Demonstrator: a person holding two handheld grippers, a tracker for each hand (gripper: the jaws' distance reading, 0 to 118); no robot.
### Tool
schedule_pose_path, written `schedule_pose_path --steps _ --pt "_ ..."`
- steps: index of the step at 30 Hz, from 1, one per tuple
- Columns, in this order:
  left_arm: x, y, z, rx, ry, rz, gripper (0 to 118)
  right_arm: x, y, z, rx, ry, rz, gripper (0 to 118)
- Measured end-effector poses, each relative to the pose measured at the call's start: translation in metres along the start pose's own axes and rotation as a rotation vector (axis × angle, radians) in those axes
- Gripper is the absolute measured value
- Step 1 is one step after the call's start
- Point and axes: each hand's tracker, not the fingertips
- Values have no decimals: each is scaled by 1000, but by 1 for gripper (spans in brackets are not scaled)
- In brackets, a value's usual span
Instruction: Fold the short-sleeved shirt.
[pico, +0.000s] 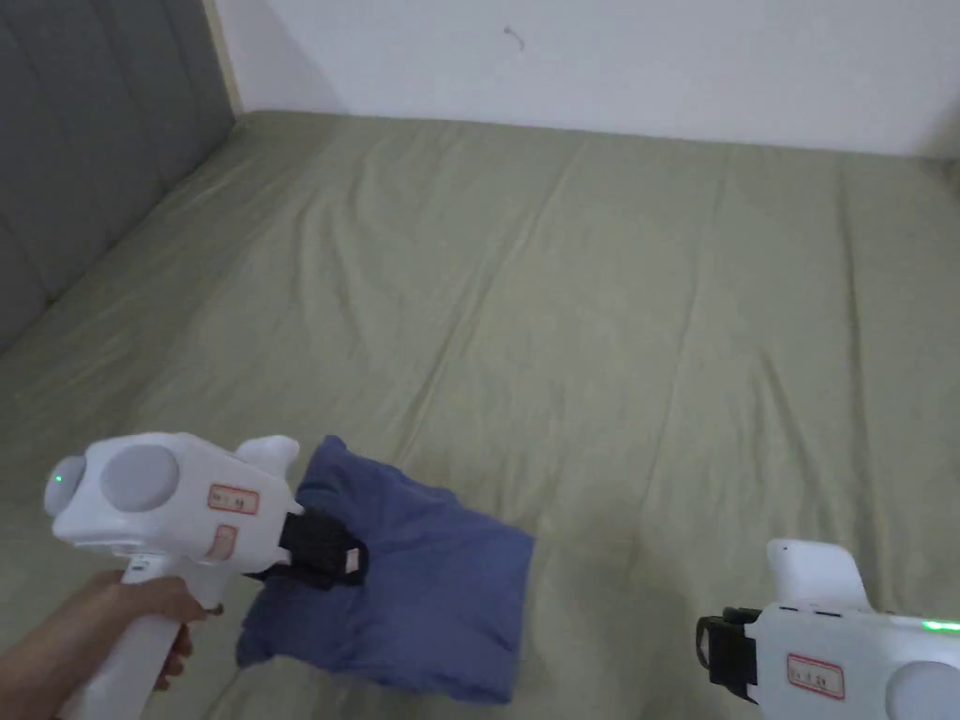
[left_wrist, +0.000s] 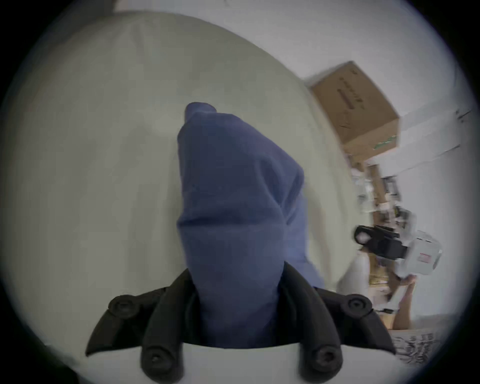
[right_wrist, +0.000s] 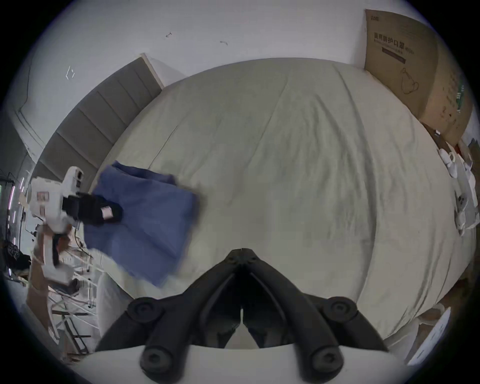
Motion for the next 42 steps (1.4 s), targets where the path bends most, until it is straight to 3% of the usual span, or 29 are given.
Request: schedule_pose_path --steps 3,6,8,9,11,12,13,14,17,18,19,20,21,22,24,27,31,35,39,42 --pt "-39 17 21 -46 275 -40 24 -7 -3 -6 -22 -6 15 0" --pt "-69 24 21 -136 608 -171 24 -10 -4 -13 -37 -11 23 0" --pt "-88 26 15 -172 738 -187 24 -11 -3 -17 -43 -12 19 0" --pt "-96 28 15 -164 743 -155 30 -11 -2 -18 -47 -11 18 0" --pt "-106 30 16 -119 714 -74 69 -12 -2 -20 -52 -7 20 0" --pt "-107 30 16 -123 782 -69 94 -12 -2 -19 -54 -8 23 0" --pt "-109 30 20 -108 821 -70 108 -11 -2 -19 -54 -9 27 0" --pt "-107 29 25 -75 806 -74 114 -11 -2 -19 -54 -10 29 0" --pt "-91 29 42 -4 697 -18 113 -6 -3 -19 -53 -12 22 0" --pt "-82 27 47 11 669 5 109 -3 -3 -19 -51 -11 14 0" --pt "-70 26 51 23 616 12 97 -2 -4 -18 -49 -10 6 0" --pt "-58 23 54 41 567 15 69 0 -5 -17 -47 -8 2 0" --pt "-49 20 57 54 512 13 69 1 -6 -16 -45 -7 0 0" --pt "-36 16 56 69 470 14 57 2 -7 -14 -42 -8 0 0" --pt "-6 5 52 116 418 -8 1 5 -11 -9 -31 -7 2 0" --pt "44 -15 40 147 305 -32 0 12 -15 -1 -5 -4 -12 0" --pt "115 -41 19 235 299 -89 0 12 -18 17 114 -150 64 0" --pt "185 -61 16 337 345 -228 0 22 -12 45 235 -144 29 0" --pt "243 -71 34 510 363 -259 0 19 -2 71 408 -239 90 0" --pt "279 -80 49 651 398 -310 0 12 4 105 613 -307 72 0"
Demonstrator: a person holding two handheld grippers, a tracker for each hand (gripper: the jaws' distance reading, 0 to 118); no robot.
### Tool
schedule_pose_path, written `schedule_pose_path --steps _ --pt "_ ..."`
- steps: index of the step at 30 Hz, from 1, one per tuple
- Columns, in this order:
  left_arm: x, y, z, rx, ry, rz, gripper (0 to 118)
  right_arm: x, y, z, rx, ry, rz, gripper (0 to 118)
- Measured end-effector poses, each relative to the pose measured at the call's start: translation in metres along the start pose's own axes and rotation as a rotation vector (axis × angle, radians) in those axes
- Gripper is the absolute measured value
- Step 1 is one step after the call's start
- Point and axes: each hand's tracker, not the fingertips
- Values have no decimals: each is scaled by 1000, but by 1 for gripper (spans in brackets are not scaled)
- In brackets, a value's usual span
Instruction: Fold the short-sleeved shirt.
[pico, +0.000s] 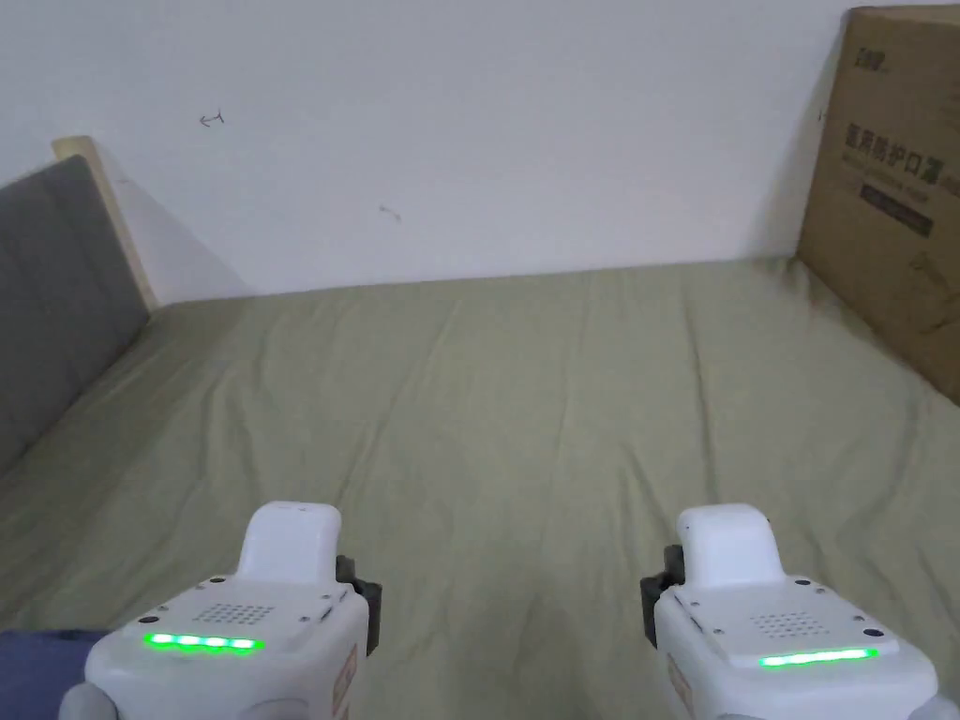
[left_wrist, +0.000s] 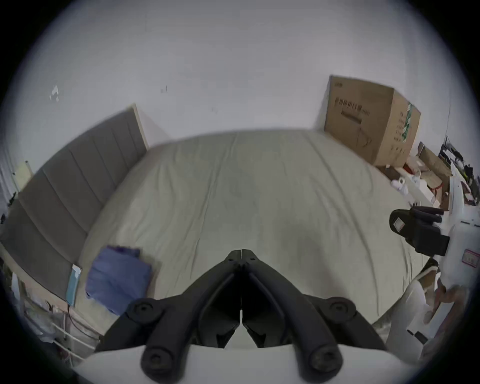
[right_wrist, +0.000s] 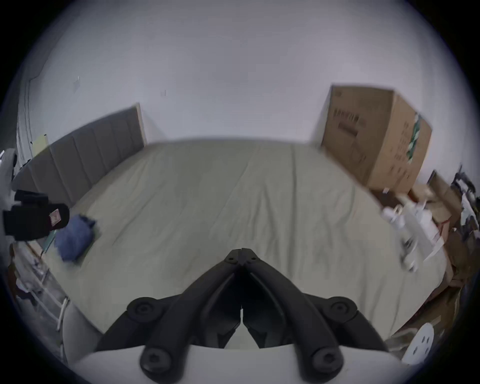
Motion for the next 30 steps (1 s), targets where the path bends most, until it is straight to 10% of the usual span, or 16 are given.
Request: schedule_pose_path --steps 9,17,19,20,23,25,30 --pt "32 29 57 339 81 58 0 2 49 67 434 -153 -19 0" --pt "34 32 61 415 79 85 0 2 53 70 383 -111 -16 0" --pt "35 27 62 450 75 49 15 3 57 67 345 -84 -18 0" --pt "35 25 61 453 81 39 46 2 56 67 356 -86 -16 1" --pt "32 25 57 430 77 48 118 -2 58 63 353 -95 3 53" --pt "32 27 62 434 81 80 118 -1 59 59 337 -65 -4 105" --pt "25 32 58 370 53 116 118 -7 60 56 331 -80 9 112"
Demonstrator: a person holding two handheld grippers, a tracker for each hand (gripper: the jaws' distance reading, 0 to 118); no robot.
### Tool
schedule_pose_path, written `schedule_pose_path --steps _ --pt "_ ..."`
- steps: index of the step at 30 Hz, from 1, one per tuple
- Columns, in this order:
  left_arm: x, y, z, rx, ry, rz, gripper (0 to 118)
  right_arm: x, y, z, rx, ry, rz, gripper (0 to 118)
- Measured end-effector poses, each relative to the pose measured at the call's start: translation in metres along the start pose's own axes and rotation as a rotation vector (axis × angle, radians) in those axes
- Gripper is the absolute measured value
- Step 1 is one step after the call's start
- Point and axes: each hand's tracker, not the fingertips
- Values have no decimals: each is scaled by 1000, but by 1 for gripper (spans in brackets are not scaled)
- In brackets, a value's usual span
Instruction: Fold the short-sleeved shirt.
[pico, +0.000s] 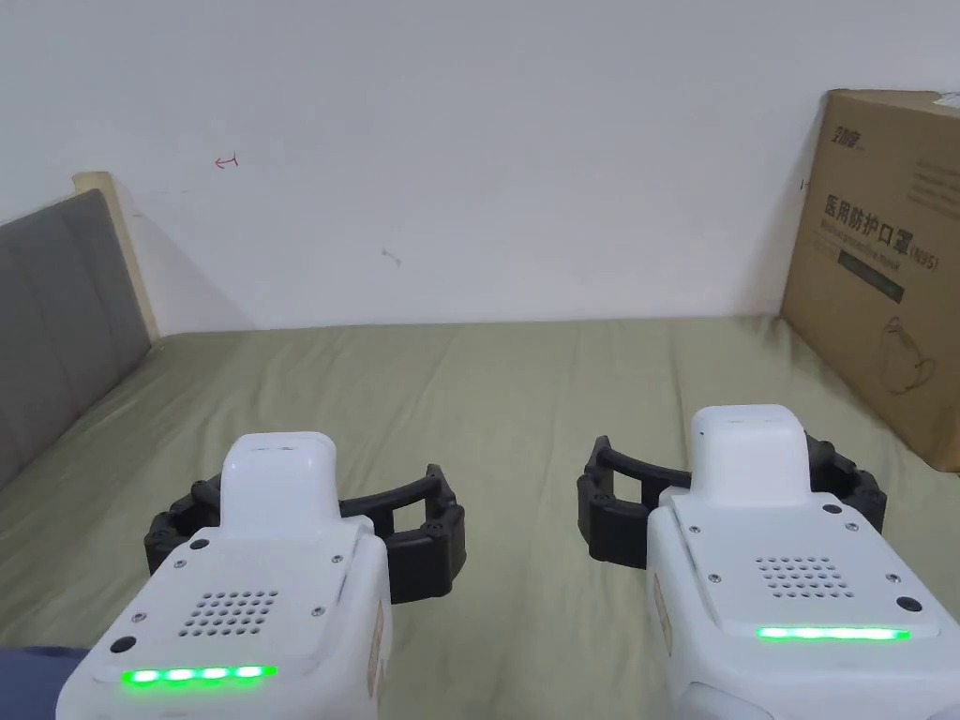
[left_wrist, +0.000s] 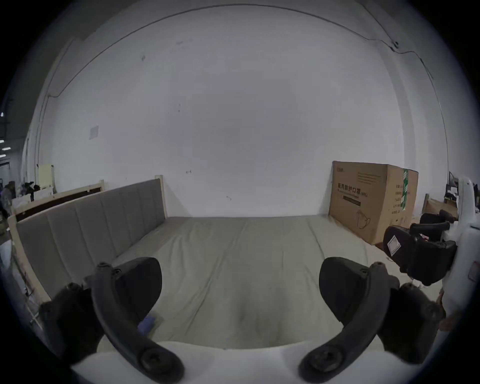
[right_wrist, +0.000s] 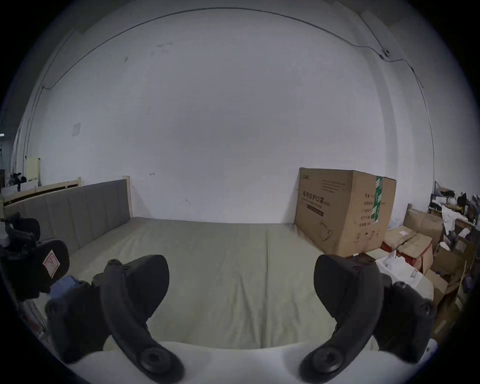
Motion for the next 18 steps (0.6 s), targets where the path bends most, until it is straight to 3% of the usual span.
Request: schedule_pose_path --steps 5,9,13,18 --pt "-2 0 -3 -26 26 -24 118 1 -3 -1 2 15 -15 112" --pt "7 -6 -13 -68 223 -111 118 0 -6 -3 -28 20 -13 112" --pt "4 -7 -3 -27 85 -95 118 2 -9 -3 -31 13 -8 112" --pt "5 -3 -5 -29 63 -65 118 5 -8 -3 -30 15 -23 112"
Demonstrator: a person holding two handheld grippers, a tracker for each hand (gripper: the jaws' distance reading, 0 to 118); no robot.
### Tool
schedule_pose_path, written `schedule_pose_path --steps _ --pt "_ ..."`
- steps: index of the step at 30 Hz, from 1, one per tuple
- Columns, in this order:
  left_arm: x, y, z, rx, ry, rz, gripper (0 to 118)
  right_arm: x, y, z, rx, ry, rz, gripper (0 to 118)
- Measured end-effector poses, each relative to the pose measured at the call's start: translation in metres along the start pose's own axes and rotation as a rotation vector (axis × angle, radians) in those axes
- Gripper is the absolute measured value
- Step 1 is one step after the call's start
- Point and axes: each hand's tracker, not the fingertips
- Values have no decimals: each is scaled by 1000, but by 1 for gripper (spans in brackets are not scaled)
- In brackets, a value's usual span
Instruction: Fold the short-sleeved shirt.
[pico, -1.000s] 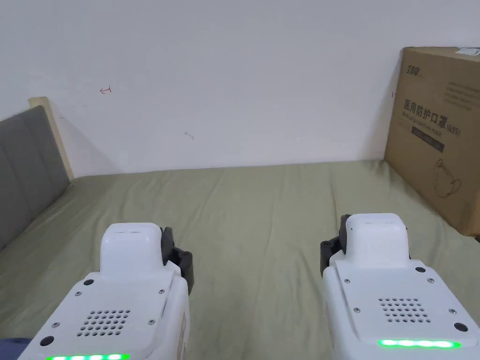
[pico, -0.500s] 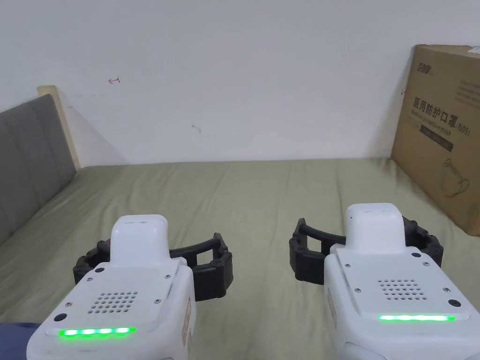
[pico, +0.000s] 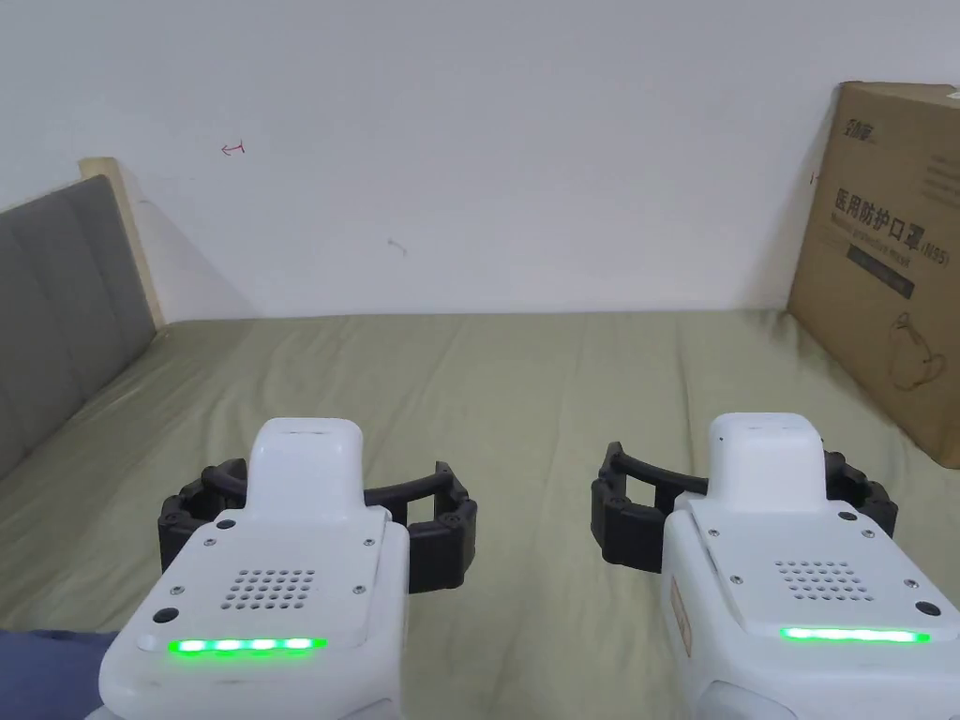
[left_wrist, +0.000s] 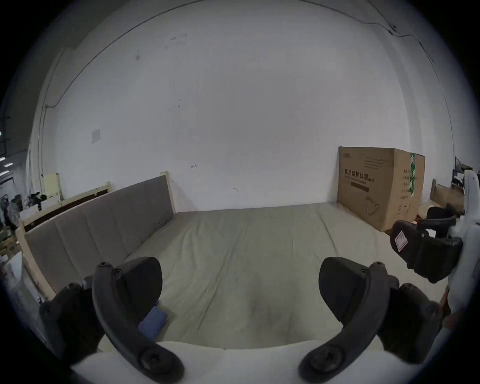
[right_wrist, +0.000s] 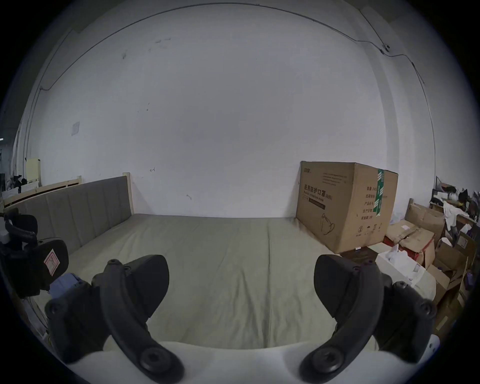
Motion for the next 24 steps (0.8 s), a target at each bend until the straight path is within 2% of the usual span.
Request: schedule_pose_path --steps 3,8,14,18,21,24 --pt "-2 1 -2 2 -3 17 118 0 0 0 -8 -11 27 112" --pt "-5 -2 -6 7 -50 47 118 5 -1 -2 -11 6 -3 112" --pt "-9 -3 -8 -20 -54 76 118 2 -3 -2 -12 -8 32 112" --pt "-11 -2 -4 -6 -72 64 118 3 -3 -3 -5 -2 25 112" --pt "-15 4 -2 -32 -118 116 118 2 -3 -3 -2 3 24 112" --pt "-12 5 -1 -7 -93 80 118 0 -2 -2 0 -8 41 112"
